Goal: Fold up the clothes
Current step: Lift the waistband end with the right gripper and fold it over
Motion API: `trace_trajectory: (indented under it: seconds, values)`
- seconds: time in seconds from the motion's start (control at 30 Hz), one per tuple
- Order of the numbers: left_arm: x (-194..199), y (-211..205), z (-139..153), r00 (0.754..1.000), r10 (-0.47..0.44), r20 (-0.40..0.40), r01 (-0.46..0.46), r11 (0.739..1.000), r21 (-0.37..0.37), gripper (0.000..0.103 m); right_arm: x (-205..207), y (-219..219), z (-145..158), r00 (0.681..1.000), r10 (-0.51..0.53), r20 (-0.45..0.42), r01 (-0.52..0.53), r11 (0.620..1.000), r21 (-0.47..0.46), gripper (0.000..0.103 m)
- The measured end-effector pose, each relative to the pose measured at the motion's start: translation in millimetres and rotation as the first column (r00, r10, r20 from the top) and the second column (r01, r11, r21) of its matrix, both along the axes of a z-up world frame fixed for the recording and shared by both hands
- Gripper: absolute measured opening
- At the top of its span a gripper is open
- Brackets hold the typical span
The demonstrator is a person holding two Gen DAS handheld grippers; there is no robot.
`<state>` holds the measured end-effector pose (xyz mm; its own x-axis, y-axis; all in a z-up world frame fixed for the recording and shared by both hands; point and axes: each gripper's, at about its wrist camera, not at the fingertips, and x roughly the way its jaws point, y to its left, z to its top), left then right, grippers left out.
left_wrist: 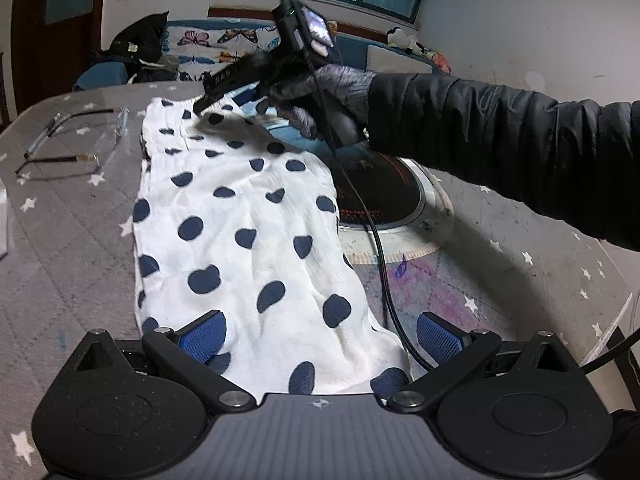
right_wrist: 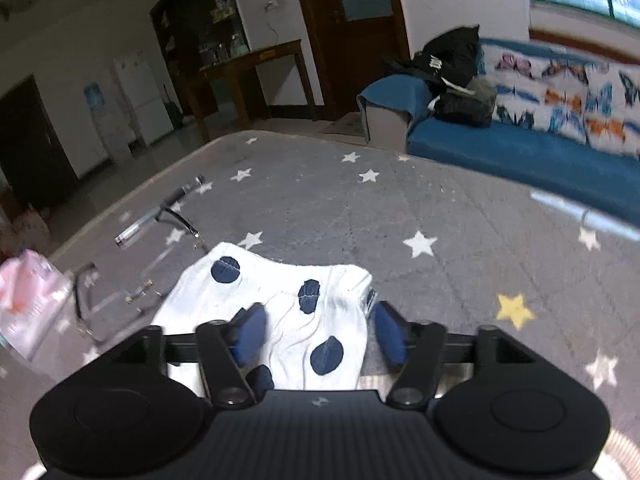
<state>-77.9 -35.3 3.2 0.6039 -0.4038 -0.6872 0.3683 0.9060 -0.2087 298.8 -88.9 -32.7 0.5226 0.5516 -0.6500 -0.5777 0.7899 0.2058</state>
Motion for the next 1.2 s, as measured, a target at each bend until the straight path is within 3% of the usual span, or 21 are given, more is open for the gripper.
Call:
trace_trajectory:
  seconds: [0.1, 0.27, 0.33, 0.5, 0.57, 0.67, 0.7, 0.77, 0.87, 1.2]
  values:
    - [-1, 2, 3, 1.000, -0.001, 0.012, 0.001, 1.000, 0.000, 0.103, -4, 10, -2, 0.999, 0.021, 0.039, -0.019, 0.999, -0.044, 0.071]
    - [-2, 2, 2, 1.000, -0.013, 0.001, 0.013, 1.000, 0.007, 0.103, -4, 7, -1, 0.999, 0.010, 0.051, -0.007, 0.998, -0.059, 0.044]
    - [-5, 4, 2, 1.000, -0.020, 0.002, 0.020, 1.000, 0.018, 0.103, -1, 1, 0, 1.000, 0.006, 0.031, -0.005, 0.999, -0.038, 0.039]
    - [-11, 12, 6, 1.000, -0.020, 0.015, 0.019, 0.999, 0.026, 0.103, 4, -12, 1, 1.000, -0.015, -0.005, 0.015, 1.000, 0.014, 0.042]
    - [-12, 15, 9, 1.000, -0.012, 0.023, 0.011, 1.000, 0.026, 0.103, 5, -12, 1, 1.000, -0.024, 0.001, 0.024, 1.000, 0.013, 0.054]
    - [-10, 20, 10, 0.999, 0.012, 0.031, -0.013, 0.999, 0.035, 0.103, 5, -10, -1, 1.000, -0.020, 0.008, 0.019, 1.000, 0.021, 0.055]
    - [-8, 22, 10, 0.999, 0.025, 0.028, -0.026, 0.999, 0.038, 0.103, 4, -8, -2, 1.000, -0.007, 0.011, 0.007, 1.000, 0.021, 0.052]
    - [-5, 25, 9, 0.998, 0.056, 0.022, -0.057, 0.998, 0.040, 0.103, 3, -8, -2, 1.000, 0.003, 0.001, -0.003, 1.000, 0.028, 0.026]
    - [3, 27, 7, 0.995, 0.097, 0.007, -0.097, 0.995, 0.026, 0.103, 4, -14, -1, 0.999, -0.015, -0.049, 0.019, 0.997, 0.079, 0.014]
    - [46, 29, 1, 0.980, 0.196, 0.014, -0.197, 0.979, 0.048, 0.103, -23, -35, 25, 1.000, -0.018, -0.024, 0.022, 0.987, 0.157, 0.012]
